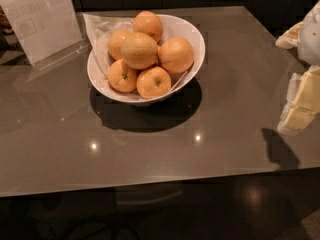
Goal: Pick orange from white bowl
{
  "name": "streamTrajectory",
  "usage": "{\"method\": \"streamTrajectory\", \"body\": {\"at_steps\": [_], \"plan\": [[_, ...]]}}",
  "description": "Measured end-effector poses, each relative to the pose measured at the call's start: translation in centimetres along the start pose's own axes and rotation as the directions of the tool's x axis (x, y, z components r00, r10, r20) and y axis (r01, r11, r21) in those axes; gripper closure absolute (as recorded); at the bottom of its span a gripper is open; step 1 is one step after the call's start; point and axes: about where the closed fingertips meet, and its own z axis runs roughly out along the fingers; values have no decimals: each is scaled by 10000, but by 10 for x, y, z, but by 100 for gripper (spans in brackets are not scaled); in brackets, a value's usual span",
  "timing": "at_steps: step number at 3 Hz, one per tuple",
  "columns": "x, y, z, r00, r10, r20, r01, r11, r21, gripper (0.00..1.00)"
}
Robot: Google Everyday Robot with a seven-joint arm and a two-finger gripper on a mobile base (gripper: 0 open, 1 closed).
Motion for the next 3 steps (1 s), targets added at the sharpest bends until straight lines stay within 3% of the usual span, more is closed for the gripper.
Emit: {"method": "streamTrajectory", "body": {"at_steps": [2, 3], "plan": [[-7, -4, 1, 9995, -71, 300, 71, 10000, -18, 0], [-38, -21, 11, 9912, -590, 1188, 650, 9967, -476, 0]]}}
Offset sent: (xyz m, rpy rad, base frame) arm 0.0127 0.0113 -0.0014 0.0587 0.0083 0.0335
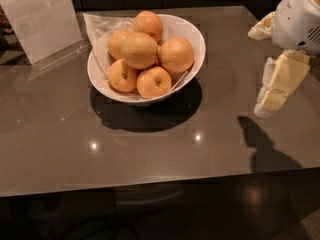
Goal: Pick orange from white bowl
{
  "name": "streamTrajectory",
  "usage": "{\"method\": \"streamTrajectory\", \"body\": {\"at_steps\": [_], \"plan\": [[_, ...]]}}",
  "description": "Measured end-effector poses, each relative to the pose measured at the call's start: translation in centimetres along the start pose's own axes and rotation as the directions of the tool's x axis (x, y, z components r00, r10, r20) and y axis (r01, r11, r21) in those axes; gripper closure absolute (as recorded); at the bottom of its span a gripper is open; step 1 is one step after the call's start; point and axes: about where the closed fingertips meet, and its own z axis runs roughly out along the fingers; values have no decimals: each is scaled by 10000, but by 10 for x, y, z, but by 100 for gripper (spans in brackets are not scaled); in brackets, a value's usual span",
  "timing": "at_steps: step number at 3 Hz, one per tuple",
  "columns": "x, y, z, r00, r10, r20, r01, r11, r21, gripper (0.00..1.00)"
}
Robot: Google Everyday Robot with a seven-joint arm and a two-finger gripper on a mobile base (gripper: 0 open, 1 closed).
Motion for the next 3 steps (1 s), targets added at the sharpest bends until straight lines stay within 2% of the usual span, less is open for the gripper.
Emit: {"method": "streamTrajectory", "body": {"at_steps": [1, 2, 3], "plan": [[-31, -24, 20, 9961, -450, 756, 498, 9967, -638, 0], [-57, -43, 39, 9886, -761, 1303, 909, 9896, -1119, 0], [-60, -47, 40, 9877, -758, 1366, 896, 9911, -981, 0]]}}
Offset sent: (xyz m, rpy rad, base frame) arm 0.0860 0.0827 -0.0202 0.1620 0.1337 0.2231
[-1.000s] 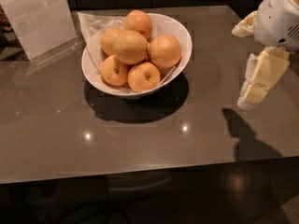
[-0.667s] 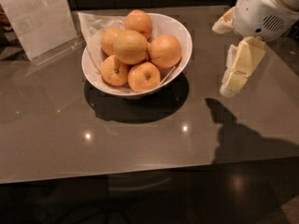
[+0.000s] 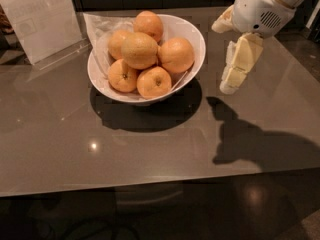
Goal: Pick orange from white bowl
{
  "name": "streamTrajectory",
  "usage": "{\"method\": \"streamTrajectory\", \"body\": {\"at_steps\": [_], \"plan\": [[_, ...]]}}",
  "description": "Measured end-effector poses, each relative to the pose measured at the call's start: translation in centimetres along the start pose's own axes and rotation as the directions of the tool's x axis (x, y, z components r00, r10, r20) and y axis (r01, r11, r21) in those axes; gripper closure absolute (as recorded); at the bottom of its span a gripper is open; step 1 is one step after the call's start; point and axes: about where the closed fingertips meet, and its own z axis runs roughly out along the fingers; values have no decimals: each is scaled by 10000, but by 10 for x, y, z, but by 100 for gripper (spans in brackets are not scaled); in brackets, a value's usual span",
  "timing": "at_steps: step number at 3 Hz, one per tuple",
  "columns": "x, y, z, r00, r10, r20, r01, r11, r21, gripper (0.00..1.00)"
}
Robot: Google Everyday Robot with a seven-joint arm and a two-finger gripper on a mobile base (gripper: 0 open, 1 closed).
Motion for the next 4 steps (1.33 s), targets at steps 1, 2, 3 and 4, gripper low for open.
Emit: {"method": "streamTrajectory", "body": {"at_steps": [1, 2, 3, 4], "plan": [[4, -1, -4, 9994, 247, 244, -255, 9992, 306, 0], [-18, -13, 3, 9980, -270, 577, 254, 9993, 275, 0], [-55, -28, 19, 9902, -1108, 852, 1120, 9937, -95, 0], [-84, -38, 39, 9802, -1684, 1042, 1753, 9826, -616, 0]]}}
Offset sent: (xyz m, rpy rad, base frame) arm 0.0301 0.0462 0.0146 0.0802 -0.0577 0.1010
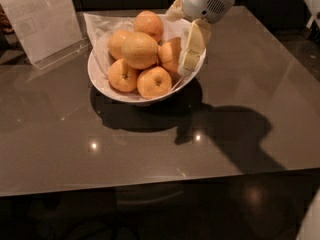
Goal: Pick orange from white bowl
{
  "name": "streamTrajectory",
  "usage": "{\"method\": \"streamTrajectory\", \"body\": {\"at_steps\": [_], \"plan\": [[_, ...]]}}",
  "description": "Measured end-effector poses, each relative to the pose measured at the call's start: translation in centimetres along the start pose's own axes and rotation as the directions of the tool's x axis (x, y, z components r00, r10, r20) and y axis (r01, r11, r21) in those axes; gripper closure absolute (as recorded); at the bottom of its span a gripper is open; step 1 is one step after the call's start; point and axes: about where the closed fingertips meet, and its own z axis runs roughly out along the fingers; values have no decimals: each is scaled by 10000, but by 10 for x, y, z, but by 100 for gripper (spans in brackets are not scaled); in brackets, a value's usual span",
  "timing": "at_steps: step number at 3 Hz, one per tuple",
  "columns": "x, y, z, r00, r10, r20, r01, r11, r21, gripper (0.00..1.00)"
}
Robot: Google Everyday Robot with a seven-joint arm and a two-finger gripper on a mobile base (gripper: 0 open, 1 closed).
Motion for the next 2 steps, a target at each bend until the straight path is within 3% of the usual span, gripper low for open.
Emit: {"method": "streamTrajectory", "body": {"at_steps": [2], "plan": [[-28, -19, 40, 9979, -557, 341, 584, 9949, -828, 0]]}}
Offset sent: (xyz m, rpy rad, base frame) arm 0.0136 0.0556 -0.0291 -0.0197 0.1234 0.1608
